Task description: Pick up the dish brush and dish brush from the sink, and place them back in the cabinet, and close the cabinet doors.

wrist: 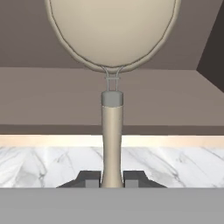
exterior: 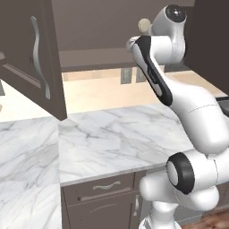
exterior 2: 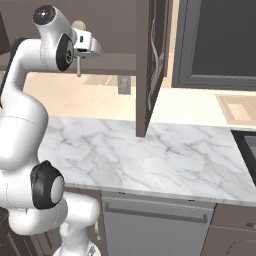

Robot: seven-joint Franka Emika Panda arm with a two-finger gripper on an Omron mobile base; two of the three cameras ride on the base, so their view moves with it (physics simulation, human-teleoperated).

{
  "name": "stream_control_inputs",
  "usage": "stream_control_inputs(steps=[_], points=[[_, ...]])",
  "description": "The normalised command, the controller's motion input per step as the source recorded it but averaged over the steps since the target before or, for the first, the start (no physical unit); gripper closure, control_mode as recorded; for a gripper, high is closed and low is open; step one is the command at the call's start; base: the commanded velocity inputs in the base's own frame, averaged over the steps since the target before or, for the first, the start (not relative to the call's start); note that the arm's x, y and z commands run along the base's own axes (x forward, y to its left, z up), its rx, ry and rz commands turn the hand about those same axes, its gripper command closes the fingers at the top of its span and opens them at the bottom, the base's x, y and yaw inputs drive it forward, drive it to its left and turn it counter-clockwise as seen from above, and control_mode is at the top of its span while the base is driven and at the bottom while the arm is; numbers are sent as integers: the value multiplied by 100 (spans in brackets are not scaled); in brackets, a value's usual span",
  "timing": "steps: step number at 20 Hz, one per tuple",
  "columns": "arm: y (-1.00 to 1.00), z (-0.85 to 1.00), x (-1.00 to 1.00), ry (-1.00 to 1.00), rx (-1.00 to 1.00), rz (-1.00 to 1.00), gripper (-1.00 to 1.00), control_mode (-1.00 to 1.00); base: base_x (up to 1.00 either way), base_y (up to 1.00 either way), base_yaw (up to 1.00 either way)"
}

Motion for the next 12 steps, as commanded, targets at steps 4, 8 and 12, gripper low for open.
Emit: stream_control_inputs(steps=[4, 8, 12], points=[[8, 0, 58, 0, 0, 0, 100, -100, 0, 0, 0], [6, 0, 53, 0, 0, 0, 100, -100, 0, 0, 0], [0, -4, 41, 0, 0, 0, 100, -100, 0, 0, 0]])
